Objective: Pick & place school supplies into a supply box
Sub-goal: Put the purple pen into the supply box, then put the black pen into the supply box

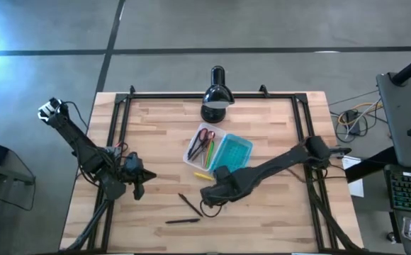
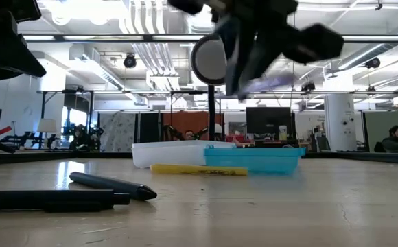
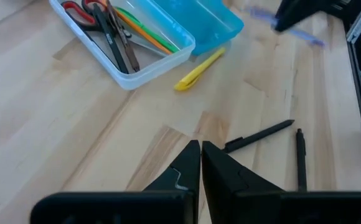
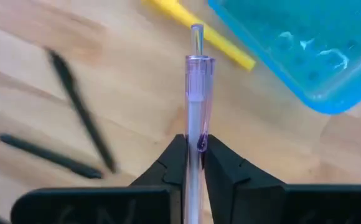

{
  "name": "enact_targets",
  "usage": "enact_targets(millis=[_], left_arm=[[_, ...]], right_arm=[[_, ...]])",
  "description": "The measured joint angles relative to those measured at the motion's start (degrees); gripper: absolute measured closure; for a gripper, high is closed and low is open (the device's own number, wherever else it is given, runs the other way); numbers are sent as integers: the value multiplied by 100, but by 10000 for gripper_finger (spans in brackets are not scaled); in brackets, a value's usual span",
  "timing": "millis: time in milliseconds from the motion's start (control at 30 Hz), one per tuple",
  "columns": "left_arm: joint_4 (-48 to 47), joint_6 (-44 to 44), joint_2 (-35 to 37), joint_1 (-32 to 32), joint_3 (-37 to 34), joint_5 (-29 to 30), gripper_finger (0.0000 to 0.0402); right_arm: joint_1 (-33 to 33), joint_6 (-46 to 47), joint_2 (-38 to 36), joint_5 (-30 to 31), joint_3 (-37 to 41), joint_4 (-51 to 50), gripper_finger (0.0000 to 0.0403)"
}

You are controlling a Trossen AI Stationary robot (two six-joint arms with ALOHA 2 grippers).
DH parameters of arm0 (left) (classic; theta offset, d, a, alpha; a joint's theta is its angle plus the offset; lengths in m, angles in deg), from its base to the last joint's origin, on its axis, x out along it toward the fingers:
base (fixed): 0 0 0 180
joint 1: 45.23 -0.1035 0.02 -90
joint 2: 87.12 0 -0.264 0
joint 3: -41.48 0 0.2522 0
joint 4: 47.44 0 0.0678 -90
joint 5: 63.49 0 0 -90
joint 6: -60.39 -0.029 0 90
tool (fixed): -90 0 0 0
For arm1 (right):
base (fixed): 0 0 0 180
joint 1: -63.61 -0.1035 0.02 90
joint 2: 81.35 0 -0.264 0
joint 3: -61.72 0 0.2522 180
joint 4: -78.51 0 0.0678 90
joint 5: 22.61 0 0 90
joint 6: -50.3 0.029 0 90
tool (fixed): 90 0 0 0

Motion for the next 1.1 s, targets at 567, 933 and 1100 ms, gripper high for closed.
enact_targets(millis=[567, 933, 1100], left_arm=[[175, 922, -26, 0, -195, 328, 402], [267, 1309, -76, 0, -179, 336, 402], [267, 1442, -158, -3, -177, 427, 399]], right_arm=[[1954, -504, -404, 1084, 759, 1956, 378], [2251, -542, 161, 655, 781, 2184, 340], [2260, -660, 180, 697, 799, 1958, 315]])
